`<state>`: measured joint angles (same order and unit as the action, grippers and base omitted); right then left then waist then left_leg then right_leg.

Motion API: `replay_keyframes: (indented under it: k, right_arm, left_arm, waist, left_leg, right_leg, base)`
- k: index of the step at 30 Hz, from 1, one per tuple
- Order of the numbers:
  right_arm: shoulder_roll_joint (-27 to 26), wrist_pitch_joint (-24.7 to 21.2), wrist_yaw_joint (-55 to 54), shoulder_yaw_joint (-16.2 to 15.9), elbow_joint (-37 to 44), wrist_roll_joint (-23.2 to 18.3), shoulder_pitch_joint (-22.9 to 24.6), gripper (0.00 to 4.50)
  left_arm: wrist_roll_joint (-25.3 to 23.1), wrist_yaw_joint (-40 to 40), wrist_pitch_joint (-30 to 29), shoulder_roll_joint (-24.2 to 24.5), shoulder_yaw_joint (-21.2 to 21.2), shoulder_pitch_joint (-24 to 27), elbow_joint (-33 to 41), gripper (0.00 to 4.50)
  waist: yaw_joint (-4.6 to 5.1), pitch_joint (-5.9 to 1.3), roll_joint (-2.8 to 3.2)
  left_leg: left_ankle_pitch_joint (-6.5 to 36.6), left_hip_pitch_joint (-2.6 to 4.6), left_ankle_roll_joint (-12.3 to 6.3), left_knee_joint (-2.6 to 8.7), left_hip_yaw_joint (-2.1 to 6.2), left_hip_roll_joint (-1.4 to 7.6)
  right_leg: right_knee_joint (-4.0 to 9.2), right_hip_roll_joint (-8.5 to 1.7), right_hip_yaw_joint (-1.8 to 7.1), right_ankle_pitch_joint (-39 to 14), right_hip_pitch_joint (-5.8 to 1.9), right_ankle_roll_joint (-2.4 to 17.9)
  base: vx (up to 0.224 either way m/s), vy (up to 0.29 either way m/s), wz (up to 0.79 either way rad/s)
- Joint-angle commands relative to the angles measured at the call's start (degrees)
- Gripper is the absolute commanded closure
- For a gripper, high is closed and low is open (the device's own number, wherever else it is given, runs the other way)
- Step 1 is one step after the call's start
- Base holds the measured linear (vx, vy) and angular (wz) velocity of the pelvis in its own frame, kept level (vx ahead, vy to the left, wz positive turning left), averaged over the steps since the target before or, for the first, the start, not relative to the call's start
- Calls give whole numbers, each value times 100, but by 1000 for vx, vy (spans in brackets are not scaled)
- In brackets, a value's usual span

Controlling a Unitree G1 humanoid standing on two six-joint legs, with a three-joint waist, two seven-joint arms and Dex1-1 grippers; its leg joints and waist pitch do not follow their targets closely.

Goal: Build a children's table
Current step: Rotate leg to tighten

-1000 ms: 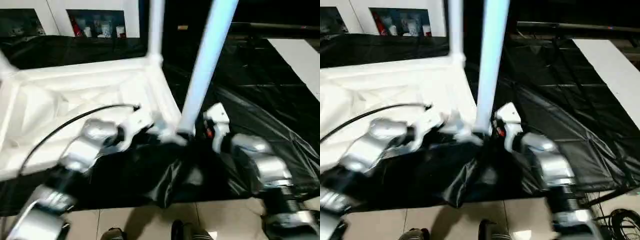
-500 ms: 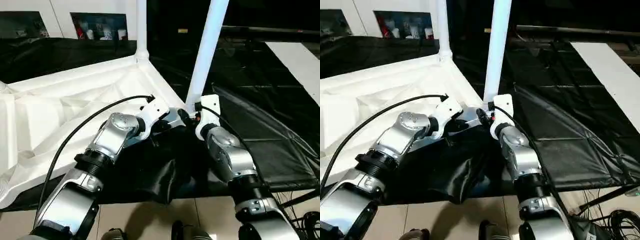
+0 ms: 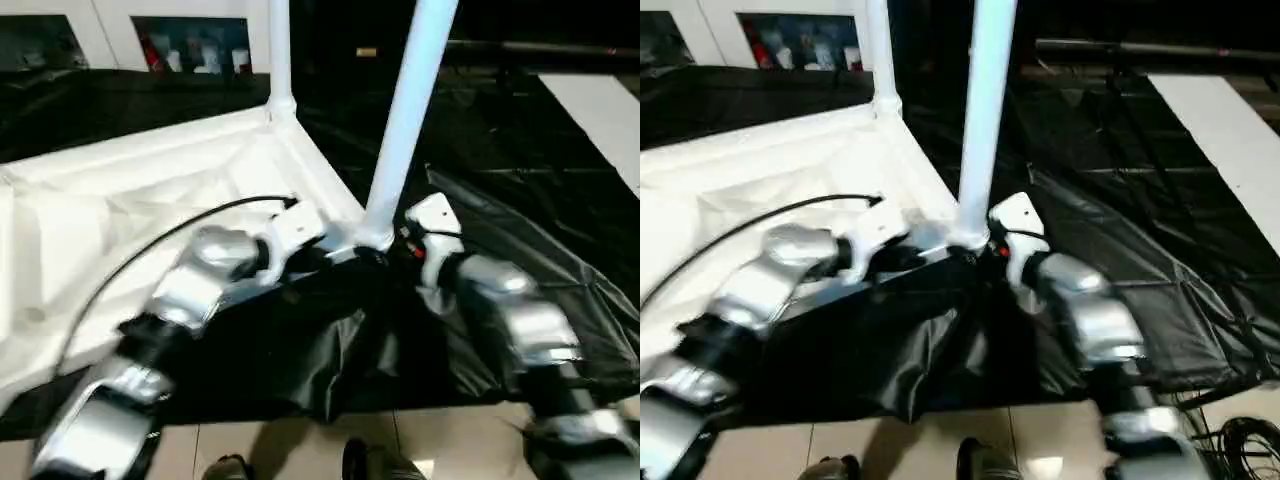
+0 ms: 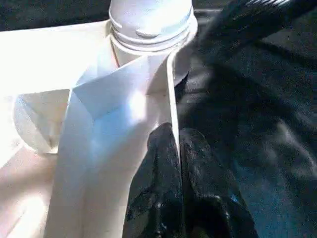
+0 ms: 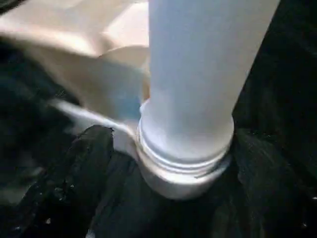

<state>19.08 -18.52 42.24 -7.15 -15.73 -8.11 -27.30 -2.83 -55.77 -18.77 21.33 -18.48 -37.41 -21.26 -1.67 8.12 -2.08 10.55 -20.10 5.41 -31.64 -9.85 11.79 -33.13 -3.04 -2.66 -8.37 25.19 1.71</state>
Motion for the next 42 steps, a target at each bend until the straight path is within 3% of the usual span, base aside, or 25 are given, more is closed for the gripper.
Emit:
replay_keyframes:
  k: [1,4,6,10,13,17,23,30,36,37,42]
  right_arm:
    - [168,63,606,-157,259,-136,92,45]
    - [620,185,1238,-223,422,-205,195,45]
    - [693,207,1295,-259,448,-172,190,45]
    - [813,93,1671,-334,633,-389,207,45]
    - [824,43,1832,-399,724,-436,233,45]
    - [809,80,1968,-443,737,-469,262,45]
    - [844,31,2131,-496,737,-526,289,62]
    - [1022,11,2350,-643,799,-416,386,136]
    - [1041,85,2347,-658,730,-375,390,136]
    - [1021,80,2335,-644,707,-382,376,164]
    - [953,32,2292,-603,679,-451,333,182]
  left_arm:
    - [2,-480,25,180,-292,280,36,450]
    - [325,-1337,137,626,-384,560,540,450]
    - [456,-1640,233,772,-403,676,759,450]
    - [617,-1823,54,918,-370,824,1085,450]
    - [613,-1825,66,952,-375,846,1112,450]
    - [647,-1858,74,1005,-379,871,1153,450]
    - [652,-1899,27,1014,-372,888,1217,450]
    - [630,-1909,3,1041,-364,907,1239,450]
    - [639,-1900,-15,1069,-372,920,1264,450]
    - [636,-1894,-18,1070,-372,919,1264,450]
    - [634,-1880,-36,1065,-376,913,1269,450]
  waist:
    - [-10,-398,28]
    - [-19,-425,32]
    - [-10,-398,38]
    - [-16,-365,56]
    - [-14,-346,50]
    - [-21,-340,52]
    - [-27,-366,44]
    - [-32,-369,30]
    - [-32,-373,29]
    - [-34,-377,31]
    - [-36,-387,33]
  left_leg:
    - [497,-58,-598,261,-48,63]
    - [98,-67,-758,237,-51,68]
    - [70,-48,-839,231,-71,71]
    - [361,-6,-764,254,-73,106]
    - [613,-4,-614,268,-71,109]
    - [673,7,-528,274,-69,106]
    - [446,-8,-598,252,-72,88]
    - [453,-15,-622,243,-71,80]
    - [416,-13,-639,239,-70,82]
    - [419,-10,-647,236,-71,84]
    - [406,-13,-650,229,-69,80]
  right_leg:
    - [282,-354,264,-699,-417,1329]
    - [162,-342,267,137,-468,1572]
    - [163,-320,260,280,-442,1668]
    - [201,-357,265,-216,-417,1685]
    - [243,-364,272,-643,-411,1588]
    - [257,-368,276,-826,-403,1476]
    - [208,-351,274,-435,-423,1546]
    - [219,-351,270,-539,-435,1518]
    - [209,-347,269,-505,-431,1528]
    - [208,-349,269,-495,-430,1542]
    - [202,-351,267,-500,-437,1548]
  base:
    - [57,-14,1]
    - [0,0,0]
    - [0,0,0]
    - [0,0,0]
    - [0,0,0]
    - [0,0,0]
    - [0,0,0]
    - [0,0,0]
    - [0,0,0]
    - [0,0,0]
    - [0,0,0]
